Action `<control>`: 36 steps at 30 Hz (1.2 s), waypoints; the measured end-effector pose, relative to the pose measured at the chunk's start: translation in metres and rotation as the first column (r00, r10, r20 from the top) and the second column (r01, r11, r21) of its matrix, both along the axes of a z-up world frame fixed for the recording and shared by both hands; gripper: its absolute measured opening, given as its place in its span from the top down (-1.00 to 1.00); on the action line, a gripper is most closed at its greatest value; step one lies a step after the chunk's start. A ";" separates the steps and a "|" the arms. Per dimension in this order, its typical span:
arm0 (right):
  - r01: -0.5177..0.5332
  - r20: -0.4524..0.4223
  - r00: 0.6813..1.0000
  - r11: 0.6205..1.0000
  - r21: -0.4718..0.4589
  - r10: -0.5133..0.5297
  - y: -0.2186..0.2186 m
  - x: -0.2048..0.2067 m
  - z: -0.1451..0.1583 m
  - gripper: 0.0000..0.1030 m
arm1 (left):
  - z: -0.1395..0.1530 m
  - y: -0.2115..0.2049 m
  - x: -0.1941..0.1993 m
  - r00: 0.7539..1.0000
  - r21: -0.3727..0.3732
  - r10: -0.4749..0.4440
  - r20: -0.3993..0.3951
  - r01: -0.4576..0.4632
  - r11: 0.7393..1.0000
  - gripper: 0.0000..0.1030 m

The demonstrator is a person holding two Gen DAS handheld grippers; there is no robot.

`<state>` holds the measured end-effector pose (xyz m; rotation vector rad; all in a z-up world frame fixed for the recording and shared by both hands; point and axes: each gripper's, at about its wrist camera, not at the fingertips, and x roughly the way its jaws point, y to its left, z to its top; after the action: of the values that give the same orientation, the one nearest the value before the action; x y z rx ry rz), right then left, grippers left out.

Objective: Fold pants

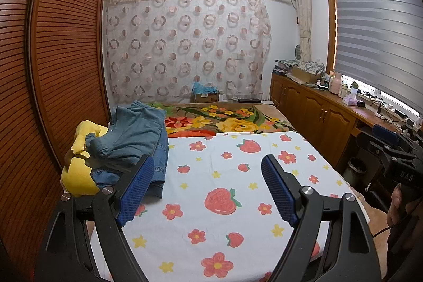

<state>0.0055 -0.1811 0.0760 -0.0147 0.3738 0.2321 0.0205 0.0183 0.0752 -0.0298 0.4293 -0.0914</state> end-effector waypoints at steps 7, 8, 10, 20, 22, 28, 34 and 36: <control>-0.001 0.001 1.000 1.000 -0.001 0.001 -0.001 0.000 0.000 -0.78 | 0.000 -0.001 0.000 1.000 0.000 0.000 -0.001 0.000 1.000 -0.63; -0.001 0.000 1.000 1.000 -0.001 0.001 -0.001 0.000 0.000 -0.78 | 0.001 -0.002 -0.001 1.000 0.000 -0.001 -0.001 0.001 1.000 -0.63; -0.006 -0.002 1.000 1.000 0.002 0.006 -0.002 0.000 0.000 -0.78 | 0.001 -0.001 -0.001 1.000 0.002 0.000 -0.001 0.000 1.000 -0.63; -0.009 0.002 1.000 1.000 0.001 0.009 -0.003 -0.001 0.001 -0.78 | -0.003 0.004 0.000 1.000 0.003 -0.002 0.003 0.002 1.000 -0.63; -0.009 0.003 1.000 1.000 0.001 0.009 -0.003 -0.001 0.002 -0.78 | -0.003 0.004 0.000 1.000 0.003 -0.004 0.003 0.004 1.000 -0.63; -0.010 0.003 1.000 1.000 0.001 0.010 -0.004 0.000 0.002 -0.78 | -0.004 0.003 -0.001 1.000 0.004 -0.002 0.003 0.002 1.000 -0.63; -0.010 0.004 1.000 1.000 0.000 0.010 -0.004 0.000 0.001 -0.78 | -0.004 0.003 -0.001 1.000 0.005 0.000 0.002 0.000 1.000 -0.63; -0.009 0.003 1.000 1.000 0.000 0.009 -0.004 0.000 0.001 -0.78 | -0.003 0.002 -0.001 1.000 0.003 -0.001 0.003 0.001 1.000 -0.63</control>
<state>0.0054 -0.1850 0.0774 -0.0161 0.3710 0.2406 0.0197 0.0199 0.0720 -0.0259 0.4269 -0.0922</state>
